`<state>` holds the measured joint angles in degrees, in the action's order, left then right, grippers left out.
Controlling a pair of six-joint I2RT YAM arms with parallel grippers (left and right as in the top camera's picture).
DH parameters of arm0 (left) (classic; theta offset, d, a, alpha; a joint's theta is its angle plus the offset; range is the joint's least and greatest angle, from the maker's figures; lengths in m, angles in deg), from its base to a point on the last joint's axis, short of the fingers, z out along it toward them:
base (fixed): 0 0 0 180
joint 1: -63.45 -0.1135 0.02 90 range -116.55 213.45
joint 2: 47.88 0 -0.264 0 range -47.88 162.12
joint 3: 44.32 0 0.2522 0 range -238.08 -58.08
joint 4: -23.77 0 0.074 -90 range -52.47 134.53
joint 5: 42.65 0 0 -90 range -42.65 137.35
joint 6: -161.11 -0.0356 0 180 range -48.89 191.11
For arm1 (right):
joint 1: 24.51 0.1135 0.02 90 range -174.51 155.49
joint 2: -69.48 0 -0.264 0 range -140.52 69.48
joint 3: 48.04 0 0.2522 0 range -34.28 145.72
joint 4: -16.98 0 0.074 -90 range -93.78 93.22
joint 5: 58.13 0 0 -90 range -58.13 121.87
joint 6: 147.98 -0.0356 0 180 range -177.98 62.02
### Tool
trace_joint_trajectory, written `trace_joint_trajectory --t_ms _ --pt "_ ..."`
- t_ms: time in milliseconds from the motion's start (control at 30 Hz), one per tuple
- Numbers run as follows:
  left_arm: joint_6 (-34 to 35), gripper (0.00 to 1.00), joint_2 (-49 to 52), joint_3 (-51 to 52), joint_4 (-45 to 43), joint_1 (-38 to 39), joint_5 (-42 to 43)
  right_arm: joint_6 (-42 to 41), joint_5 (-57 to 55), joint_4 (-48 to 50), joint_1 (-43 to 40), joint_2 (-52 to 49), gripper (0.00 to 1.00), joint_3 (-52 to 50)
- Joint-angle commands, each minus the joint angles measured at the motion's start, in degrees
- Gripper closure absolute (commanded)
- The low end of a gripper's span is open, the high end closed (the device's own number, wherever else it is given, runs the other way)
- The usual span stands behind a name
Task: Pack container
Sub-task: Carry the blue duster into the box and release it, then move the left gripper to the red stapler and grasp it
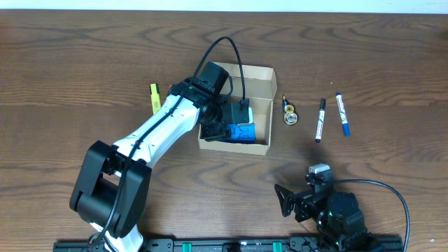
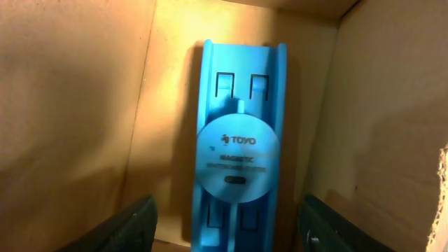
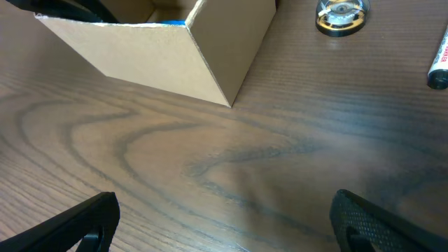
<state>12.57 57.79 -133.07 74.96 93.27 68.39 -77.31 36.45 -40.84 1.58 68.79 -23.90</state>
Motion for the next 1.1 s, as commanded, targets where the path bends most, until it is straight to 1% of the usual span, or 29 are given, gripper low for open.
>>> trace_joint_trajectory --t_ms 0,67,133,267,367,433,500,533,600,633,667,800,867,1067 --pt "-0.2 0.34 -0.1 -0.3 0.0 -0.2 0.4 -0.8 0.3 -0.1 0.6 0.4 0.01 -0.7" --pt "0.6 0.34 -0.5 -1.0 0.0 -0.2 0.4 -0.8 0.3 -0.1 0.6 0.4 0.01 -0.7" --pt "3.0 0.34 -0.9 -2.2 0.1 -0.2 0.4 -0.8 0.3 -0.1 0.6 0.4 0.01 -0.7" --pt "11.3 0.35 -1.7 -6.5 0.1 -0.2 0.3 -0.8 0.3 -0.1 0.6 0.4 0.01 -0.7" --pt "19.5 0.34 -1.9 -10.2 0.1 -0.2 -2.1 -0.8 0.3 -0.1 0.6 0.4 0.01 -0.7" --pt "25.3 0.37 -2.0 -12.4 0.1 -0.2 -6.0 -0.8 0.3 -0.1 0.6 0.4 0.01 -0.7" --pt "32.0 0.4 -2.1 -14.3 0.2 -0.2 -12.2 -0.8 0.3 -0.1 0.6 0.4 0.01 -0.7" --pt "37.1 0.4 -2.3 -15.1 0.2 -0.2 -17.5 -0.8 0.3 -0.1 0.6 0.4 0.01 -0.7" --pt "45.3 0.39 -2.4 -15.5 0.3 -0.3 -26.2 -0.8 0.3 -0.1 0.6 0.4 0.01 -0.7" --pt "48.2 0.4 -2.4 -15.4 1.1 -0.4 -29.9 -0.8 0.3 -0.1 0.6 0.4 0.01 -0.7" --pt "49.4 0.4 -2.4 -15.4 2.0 -0.6 -30.9 -0.8 0.3 -0.1 0.6 0.4 0.01 -0.7" --pt "53.5 0.45 -2.4 -15.4 6.1 -2.3 -28.9 -0.8 0.3 -0.1 0.6 0.4 0.01 -0.7" --pt "55.6 0.44 -2.4 -15.4 8.0 -3.5 -28.1 -0.8 0.3 -0.1 0.6 0.4 0.01 -0.7" --pt "56.1 0.47 -2.4 -15.1 12.9 -7.2 -20.2 -0.8 0.3 -0.1 0.6 0.4 0.01 -0.7"
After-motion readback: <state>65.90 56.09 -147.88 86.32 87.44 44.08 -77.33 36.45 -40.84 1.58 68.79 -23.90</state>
